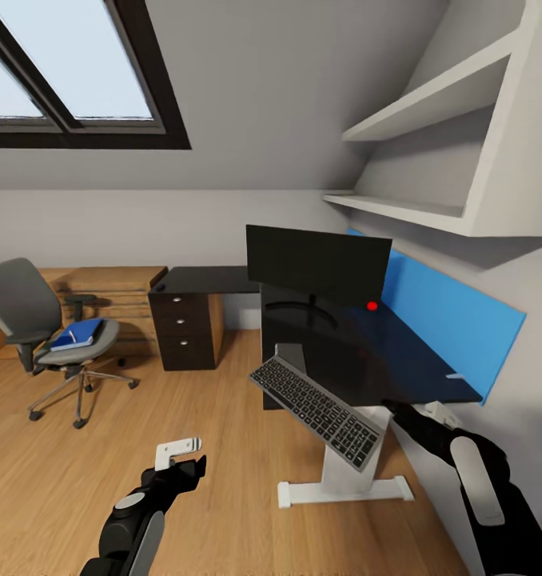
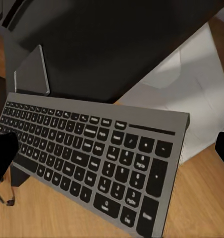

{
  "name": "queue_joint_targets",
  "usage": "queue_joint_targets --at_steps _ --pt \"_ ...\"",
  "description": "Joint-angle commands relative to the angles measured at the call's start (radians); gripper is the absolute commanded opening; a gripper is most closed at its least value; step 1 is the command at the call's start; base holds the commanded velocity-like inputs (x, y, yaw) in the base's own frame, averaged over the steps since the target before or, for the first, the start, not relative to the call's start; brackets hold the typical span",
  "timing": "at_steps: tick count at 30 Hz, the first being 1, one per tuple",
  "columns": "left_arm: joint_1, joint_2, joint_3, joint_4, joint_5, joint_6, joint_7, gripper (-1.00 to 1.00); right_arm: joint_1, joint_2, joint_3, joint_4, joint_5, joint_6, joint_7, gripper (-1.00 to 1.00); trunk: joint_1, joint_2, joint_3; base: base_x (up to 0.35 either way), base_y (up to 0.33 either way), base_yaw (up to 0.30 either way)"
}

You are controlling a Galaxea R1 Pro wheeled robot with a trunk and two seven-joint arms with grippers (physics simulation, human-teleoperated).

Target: In the bedroom, organize the workspace by keeping the computer under the desk, ensuring the monitor is on the desk, placing the keyboard on the desk next to the monitor, placing the mouse on the desk next to the keyboard, moving the folder from the swivel chair onto the desk next to the mouse, stacking the notebook on top of the folder with the pen on top of the notebook, and positioning the swivel chair next to the desk.

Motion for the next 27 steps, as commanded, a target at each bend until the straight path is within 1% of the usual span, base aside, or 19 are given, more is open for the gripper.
queue_joint_targets --at_steps 1,9,12,14,15,21,24,27 --pt "0.000 0.000 -0.001 -0.001 0.011 0.004 0.009 1.00 -0.001 0.000 0.000 -0.001 -0.010 -0.004 -0.009 1.00 0.000 -0.001 -0.001 -0.104 0.000 0.000" --pt "-0.001 0.000 -0.001 -0.004 0.011 0.002 0.009 1.00 -0.001 -0.003 -0.003 0.013 -0.013 -0.034 -0.005 1.00 0.000 -0.001 -0.001 -0.043 0.000 0.000" --pt "-0.001 0.000 0.000 -0.008 0.011 0.001 0.009 1.00 -0.001 -0.005 -0.008 0.026 -0.014 -0.037 0.010 1.00 0.000 -0.001 -0.001 -0.011 0.000 0.000" --pt "-0.001 0.000 0.002 -0.010 0.011 0.001 0.010 1.00 -0.001 -0.006 -0.019 0.037 -0.014 -0.038 0.030 1.00 0.000 -0.001 -0.001 -0.006 0.000 0.000" --pt "-0.001 -0.001 0.003 -0.013 0.011 0.001 0.010 1.00 -0.001 -0.007 -0.039 0.052 -0.014 -0.039 0.060 1.00 0.000 -0.001 -0.001 -0.004 0.000 0.000" --pt "-0.001 -0.003 0.004 -0.016 0.011 0.001 0.012 1.00 -0.001 -0.011 -0.132 0.128 -0.010 -0.040 0.184 1.00 0.023 -0.043 -0.020 -0.002 0.000 0.000" --pt "-0.001 -0.004 0.004 -0.016 0.010 0.002 0.013 1.00 -0.001 -0.025 -0.167 0.172 -0.011 -0.040 0.251 1.00 0.034 -0.064 -0.029 0.000 0.000 0.000" --pt "-0.001 -0.004 0.004 -0.016 0.010 0.002 0.013 1.00 -0.001 -0.046 -0.186 0.213 -0.014 -0.039 0.314 1.00 0.046 -0.085 -0.039 0.000 0.000 0.000"
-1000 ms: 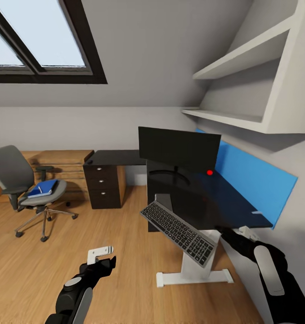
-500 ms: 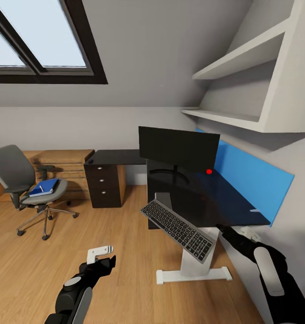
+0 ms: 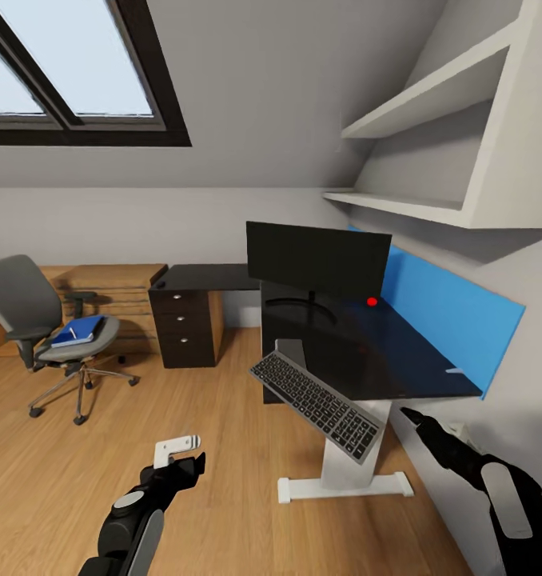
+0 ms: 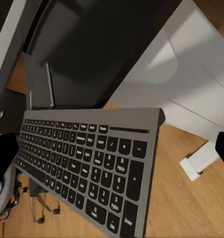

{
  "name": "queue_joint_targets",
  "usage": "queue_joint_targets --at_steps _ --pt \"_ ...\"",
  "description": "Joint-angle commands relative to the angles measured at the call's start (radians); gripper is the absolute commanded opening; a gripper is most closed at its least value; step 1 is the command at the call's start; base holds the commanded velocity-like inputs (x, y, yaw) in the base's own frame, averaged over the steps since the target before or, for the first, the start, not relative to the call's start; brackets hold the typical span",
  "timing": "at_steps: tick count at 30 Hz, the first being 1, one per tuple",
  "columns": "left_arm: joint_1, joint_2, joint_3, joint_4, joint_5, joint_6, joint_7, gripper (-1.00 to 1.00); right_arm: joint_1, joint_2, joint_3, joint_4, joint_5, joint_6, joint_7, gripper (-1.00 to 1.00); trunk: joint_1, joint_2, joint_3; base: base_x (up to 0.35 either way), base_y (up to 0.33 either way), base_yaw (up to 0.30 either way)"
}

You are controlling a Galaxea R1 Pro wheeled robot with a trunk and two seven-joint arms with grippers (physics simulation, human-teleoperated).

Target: In the bedroom, organize the workspace by keeping the computer under the desk, ensuring the monitor is on the desk, placing the keyboard on the desk next to the monitor, placing the mouse on the desk next to the keyboard, moving the folder from the swivel chair onto the desk next to the mouse, stacking the notebook on top of the folder with the pen on top of the notebook, and positioning the swivel chair next to the desk.

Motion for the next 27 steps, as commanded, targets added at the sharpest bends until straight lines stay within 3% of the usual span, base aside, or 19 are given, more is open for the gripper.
queue_joint_targets --at_steps 1,5,10,18,27 --pt "-0.001 0.000 -0.001 -0.001 0.010 0.003 0.009 1.00 -0.001 -0.007 -0.007 0.014 0.001 0.006 0.026 1.00 0.004 -0.008 -0.004 0.000 0.000 0.000" --pt "-0.001 0.000 -0.001 -0.001 0.010 0.004 0.009 1.00 -0.002 -0.032 -0.018 0.091 -0.001 0.006 0.112 1.00 0.019 -0.036 -0.017 0.000 0.000 0.000" --pt "-0.001 0.000 -0.001 0.001 0.010 0.004 0.010 1.00 -0.002 -0.047 -0.023 0.147 -0.003 0.007 0.169 1.00 0.038 -0.071 -0.033 0.000 0.000 0.000" --pt "-0.001 0.000 -0.001 0.003 0.010 0.004 0.011 1.00 -0.002 -0.048 -0.029 0.191 -0.004 0.014 0.200 1.00 0.069 -0.127 -0.058 0.000 0.000 0.000" --pt "-0.001 0.000 -0.001 0.003 0.010 0.004 0.011 1.00 -0.002 -0.043 -0.026 0.206 -0.005 0.020 0.300 1.00 0.104 -0.190 -0.086 0.000 0.000 0.000"
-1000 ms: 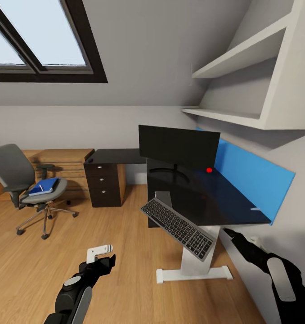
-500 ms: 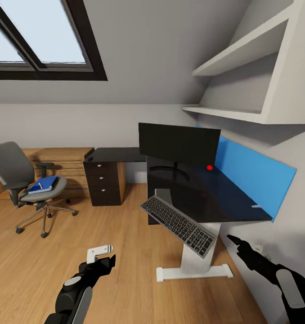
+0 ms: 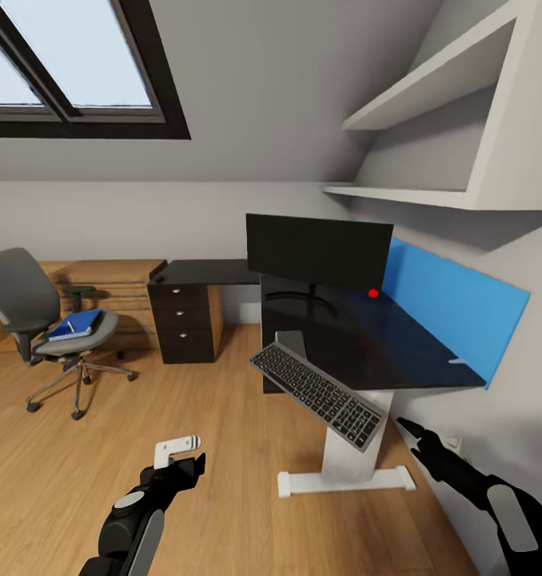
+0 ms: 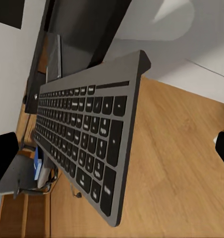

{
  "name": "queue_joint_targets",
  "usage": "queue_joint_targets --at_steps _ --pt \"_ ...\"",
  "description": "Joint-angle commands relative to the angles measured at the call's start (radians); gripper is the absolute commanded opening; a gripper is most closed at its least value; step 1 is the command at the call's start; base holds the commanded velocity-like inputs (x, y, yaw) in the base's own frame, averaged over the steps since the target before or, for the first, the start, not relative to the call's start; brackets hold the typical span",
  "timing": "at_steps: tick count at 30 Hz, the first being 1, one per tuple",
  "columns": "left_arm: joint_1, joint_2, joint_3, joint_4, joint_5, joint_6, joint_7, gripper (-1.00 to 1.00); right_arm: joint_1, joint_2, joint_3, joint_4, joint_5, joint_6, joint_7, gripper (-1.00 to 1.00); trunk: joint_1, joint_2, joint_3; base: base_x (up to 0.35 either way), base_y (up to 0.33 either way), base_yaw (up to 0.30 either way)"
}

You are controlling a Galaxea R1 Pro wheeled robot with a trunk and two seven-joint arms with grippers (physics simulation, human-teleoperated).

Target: In the bedroom, organize the workspace by keeping the computer under the desk, ensuring the monitor is on the desk, placing the keyboard on the desk next to the monitor, placing the mouse on the desk next to the keyboard, moving the folder from the swivel chair onto the desk next to the mouse, stacking the notebook on top of the folder with the pen on top of the notebook, and positioning the swivel chair next to the desk.

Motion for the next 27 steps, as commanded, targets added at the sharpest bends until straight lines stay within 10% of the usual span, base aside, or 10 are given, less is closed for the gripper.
queue_joint_targets --at_steps 1,27 --pt "-0.001 0.000 -0.001 -0.001 0.011 0.003 0.009 1.00 -0.001 0.000 -0.003 0.000 -0.001 0.007 0.005 1.00 0.004 -0.008 -0.004 0.000 0.000 0.000" --pt "-0.001 0.000 -0.001 -0.001 0.011 0.003 0.009 1.00 -0.001 0.003 -0.001 0.001 -0.001 0.018 0.054 1.00 0.104 -0.190 -0.086 0.000 0.000 0.000"
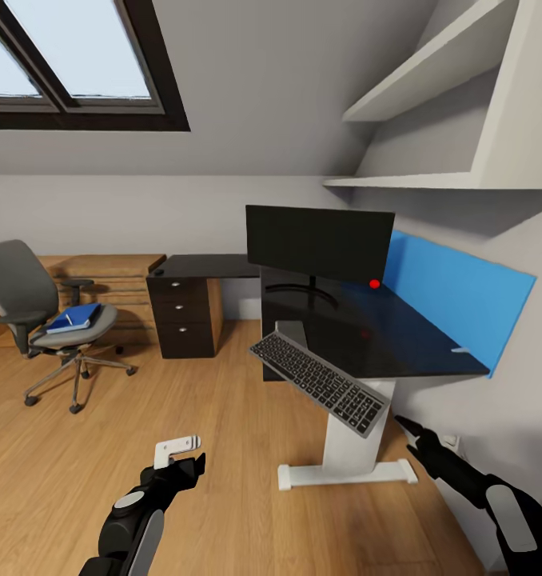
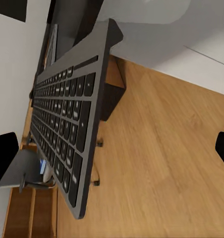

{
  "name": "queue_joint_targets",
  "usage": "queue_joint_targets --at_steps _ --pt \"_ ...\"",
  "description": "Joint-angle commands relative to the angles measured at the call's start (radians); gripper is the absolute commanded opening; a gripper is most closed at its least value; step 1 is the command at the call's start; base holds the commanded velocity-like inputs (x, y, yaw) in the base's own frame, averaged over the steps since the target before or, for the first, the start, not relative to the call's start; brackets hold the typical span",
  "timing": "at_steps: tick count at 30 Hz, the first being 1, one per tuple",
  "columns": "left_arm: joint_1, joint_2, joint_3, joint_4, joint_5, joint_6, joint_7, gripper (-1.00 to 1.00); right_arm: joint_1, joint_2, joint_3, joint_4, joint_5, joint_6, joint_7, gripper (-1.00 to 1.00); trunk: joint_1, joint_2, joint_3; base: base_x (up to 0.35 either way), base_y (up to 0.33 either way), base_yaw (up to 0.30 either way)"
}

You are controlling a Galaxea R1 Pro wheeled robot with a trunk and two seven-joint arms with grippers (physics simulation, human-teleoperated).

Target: In the bedroom, organize the workspace by keeping the computer under the desk, ensuring the monitor is on the desk, placing the keyboard on the desk next to the monitor, placing the mouse on the desk next to the keyboard, moving the folder from the swivel chair onto the desk next to the mouse, stacking the notebook on top of the folder with the pen on top of the notebook, and positioning the swivel chair next to the desk.

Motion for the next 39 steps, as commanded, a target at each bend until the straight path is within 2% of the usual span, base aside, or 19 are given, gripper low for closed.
queue_joint_targets --at_steps 1,8,20,39 --pt "-0.001 0.000 -0.001 -0.001 0.011 0.003 0.009 1.00 -0.001 0.001 -0.002 0.000 -0.002 0.008 0.002 1.00 0.004 -0.008 -0.004 0.000 0.000 0.000" --pt "0.000 0.000 -0.001 -0.001 0.011 0.003 0.009 1.00 -0.001 0.001 -0.002 0.000 -0.002 0.013 0.002 1.00 0.031 -0.057 -0.026 0.000 0.000 0.000" --pt "-0.001 0.004 0.001 0.000 0.011 0.002 0.008 1.00 -0.001 0.001 -0.002 0.001 -0.002 0.029 0.002 1.00 0.031 -0.057 -0.026 0.002 0.002 0.000" --pt "0.000 0.005 0.004 0.003 0.011 0.001 0.006 1.00 -0.001 0.001 0.001 0.002 -0.002 0.037 0.003 1.00 0.031 -0.057 -0.026 0.090 0.055 0.000"
